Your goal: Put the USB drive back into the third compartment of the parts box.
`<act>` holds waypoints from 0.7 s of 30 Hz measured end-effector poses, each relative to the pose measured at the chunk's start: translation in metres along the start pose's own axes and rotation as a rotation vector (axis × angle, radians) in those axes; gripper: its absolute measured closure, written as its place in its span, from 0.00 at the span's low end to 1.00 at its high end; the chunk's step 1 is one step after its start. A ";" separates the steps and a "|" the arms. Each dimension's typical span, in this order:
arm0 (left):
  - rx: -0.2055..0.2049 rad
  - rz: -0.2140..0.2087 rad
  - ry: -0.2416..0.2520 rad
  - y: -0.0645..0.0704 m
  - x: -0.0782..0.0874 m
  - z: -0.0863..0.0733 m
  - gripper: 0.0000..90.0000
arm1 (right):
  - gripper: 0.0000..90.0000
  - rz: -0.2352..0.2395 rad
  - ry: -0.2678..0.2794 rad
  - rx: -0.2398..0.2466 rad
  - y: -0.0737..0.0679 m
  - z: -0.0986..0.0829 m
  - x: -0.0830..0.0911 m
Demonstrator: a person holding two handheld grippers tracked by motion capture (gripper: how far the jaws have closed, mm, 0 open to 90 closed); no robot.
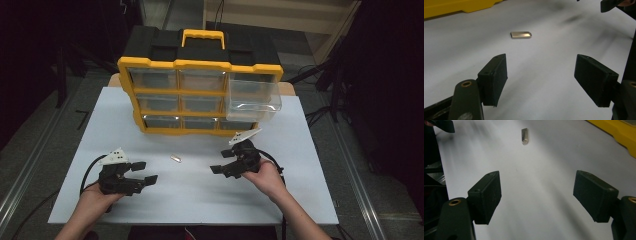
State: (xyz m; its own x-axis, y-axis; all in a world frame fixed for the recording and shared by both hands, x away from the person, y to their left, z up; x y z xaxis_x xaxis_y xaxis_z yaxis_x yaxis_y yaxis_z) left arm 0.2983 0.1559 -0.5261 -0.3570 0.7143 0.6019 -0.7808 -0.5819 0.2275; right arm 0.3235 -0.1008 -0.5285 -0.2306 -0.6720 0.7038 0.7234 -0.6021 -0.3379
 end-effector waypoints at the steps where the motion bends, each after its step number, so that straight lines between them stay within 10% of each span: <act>1: 0.000 -0.002 0.001 0.000 0.000 0.000 0.31 | 0.23 0.002 -0.004 0.001 -0.001 0.001 -0.002; 21: -0.004 -0.003 0.000 0.001 0.001 0.000 0.31 | 0.23 0.027 -0.054 0.013 -0.014 0.022 -0.036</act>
State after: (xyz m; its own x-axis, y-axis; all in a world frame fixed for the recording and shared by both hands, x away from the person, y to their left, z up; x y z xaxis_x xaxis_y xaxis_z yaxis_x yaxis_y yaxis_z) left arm 0.2973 0.1559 -0.5258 -0.3547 0.7159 0.6014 -0.7838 -0.5784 0.2263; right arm 0.3358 -0.0589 -0.5352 -0.1757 -0.6634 0.7274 0.7375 -0.5781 -0.3491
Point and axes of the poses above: each handheld gripper's, and its own axes: x roughly backward along the jaws, z roughly out of its top, y roughly to its right, the point moved 9 cm from there along -x, roughly forward along the jaws, and after that the axes turned 4 degrees about -x, right-handed, at the moved point
